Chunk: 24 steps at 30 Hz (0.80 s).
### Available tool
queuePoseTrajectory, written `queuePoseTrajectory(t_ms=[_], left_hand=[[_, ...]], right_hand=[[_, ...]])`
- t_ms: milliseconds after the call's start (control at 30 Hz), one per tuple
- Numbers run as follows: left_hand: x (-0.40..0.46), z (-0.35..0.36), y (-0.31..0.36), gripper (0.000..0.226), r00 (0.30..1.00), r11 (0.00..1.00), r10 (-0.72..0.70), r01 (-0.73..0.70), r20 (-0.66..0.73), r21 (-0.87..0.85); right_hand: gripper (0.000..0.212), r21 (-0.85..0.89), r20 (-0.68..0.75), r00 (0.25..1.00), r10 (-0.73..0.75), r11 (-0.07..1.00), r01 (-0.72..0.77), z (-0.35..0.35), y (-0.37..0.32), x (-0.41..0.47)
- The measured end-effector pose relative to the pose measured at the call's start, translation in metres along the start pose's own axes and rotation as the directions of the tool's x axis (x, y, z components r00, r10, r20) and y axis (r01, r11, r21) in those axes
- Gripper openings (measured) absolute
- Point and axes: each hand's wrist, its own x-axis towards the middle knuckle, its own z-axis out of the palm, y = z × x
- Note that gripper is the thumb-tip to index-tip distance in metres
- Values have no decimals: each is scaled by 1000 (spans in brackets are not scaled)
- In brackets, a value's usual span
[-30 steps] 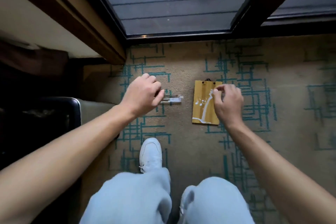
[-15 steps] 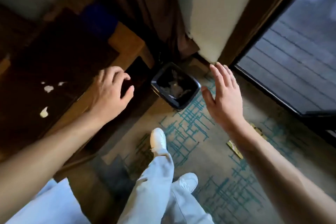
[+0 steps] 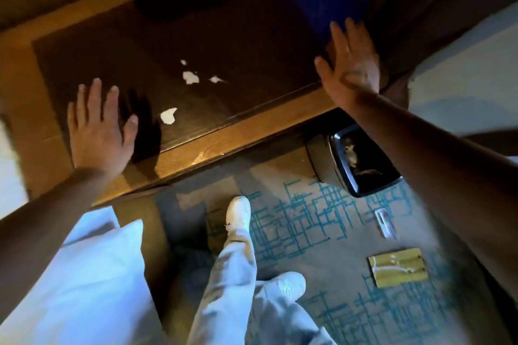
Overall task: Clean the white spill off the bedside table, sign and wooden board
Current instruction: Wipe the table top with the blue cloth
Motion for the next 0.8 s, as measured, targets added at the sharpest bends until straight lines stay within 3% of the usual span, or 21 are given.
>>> queuePoseTrajectory(t_ms=[133, 333, 500, 633, 800], left_hand=[[22, 19, -28, 63, 1000, 999, -28, 28, 4, -37], [20, 35, -49, 67, 988, 988, -146, 144, -48, -52], [-13, 47, -62, 68, 975, 975, -223, 223, 4, -23], [-13, 48, -63, 67, 972, 972, -231, 233, 42, -35], [-14, 49, -64, 70, 974, 974, -218, 221, 60, -40]], right_hand=[[65, -23, -57, 998, 0, 1000, -1, 10, -22, 30], [71, -56, -34, 988, 152, 986, -154, 19, -42, 58], [45, 71, -1, 945, 327, 943, -326, 15, -60, 81], [47, 107, -30, 994, 104, 989, -100, 8, -97, 77], [31, 306, -83, 996, 42, 952, -15, 17, -168, 59]])
